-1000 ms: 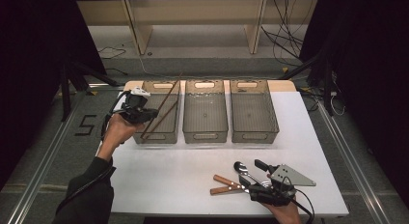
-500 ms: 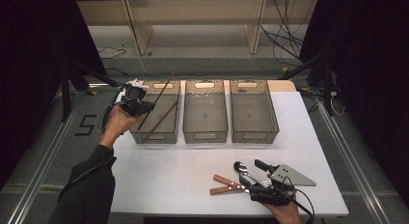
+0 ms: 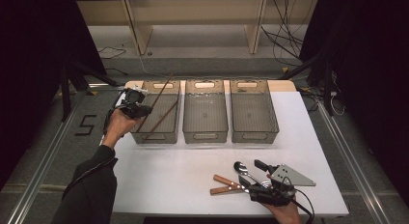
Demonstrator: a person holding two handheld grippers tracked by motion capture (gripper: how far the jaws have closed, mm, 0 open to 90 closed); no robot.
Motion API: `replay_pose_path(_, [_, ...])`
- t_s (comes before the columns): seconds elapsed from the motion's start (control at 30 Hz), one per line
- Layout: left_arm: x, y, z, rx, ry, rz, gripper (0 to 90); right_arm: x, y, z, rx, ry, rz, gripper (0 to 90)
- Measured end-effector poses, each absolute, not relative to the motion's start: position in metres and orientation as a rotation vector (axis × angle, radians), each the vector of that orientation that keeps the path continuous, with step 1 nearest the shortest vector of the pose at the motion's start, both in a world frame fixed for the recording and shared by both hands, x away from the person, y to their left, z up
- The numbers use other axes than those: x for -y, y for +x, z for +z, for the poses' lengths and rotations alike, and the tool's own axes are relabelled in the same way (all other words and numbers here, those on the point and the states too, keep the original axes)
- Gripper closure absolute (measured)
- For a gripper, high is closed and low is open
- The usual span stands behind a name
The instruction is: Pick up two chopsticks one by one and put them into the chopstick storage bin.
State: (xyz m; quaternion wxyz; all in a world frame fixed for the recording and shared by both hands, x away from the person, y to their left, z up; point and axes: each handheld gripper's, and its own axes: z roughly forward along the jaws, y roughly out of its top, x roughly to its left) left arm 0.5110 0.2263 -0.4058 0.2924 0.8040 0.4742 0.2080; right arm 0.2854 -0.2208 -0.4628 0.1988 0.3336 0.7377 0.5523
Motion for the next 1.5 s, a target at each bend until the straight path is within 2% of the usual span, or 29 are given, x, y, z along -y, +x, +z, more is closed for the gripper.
replay_pose_path(0.6, [-0.226, 0.514, -0.418, -1.319, 2.16, 0.468, 83.8, 0.221, 0.285, -0.463, -2.064, 0.932, 1.545, 23.9])
replay_pose_path(0.93, [-0.224, 0.516, -0.421, -1.333, 2.16, 0.473, 82.2, 0.22, 0.285, -0.463, -2.065, 0.933, 1.545, 23.9])
replay_pose_path(1.2, [-0.223, 0.509, -0.408, -1.332, 2.128, 0.442, 53.6, 0.22, 0.286, -0.464, -2.065, 0.936, 1.547, 23.9])
replay_pose_path(1.37, [-0.217, 0.497, -0.4, -1.302, 2.096, 0.416, 40.3, 0.22, 0.286, -0.464, -2.064, 0.933, 1.546, 23.9])
replay_pose_path(1.5, [-0.212, 0.484, -0.397, -1.271, 2.069, 0.398, 35.3, 0.22, 0.286, -0.463, -2.064, 0.934, 1.544, 23.9])
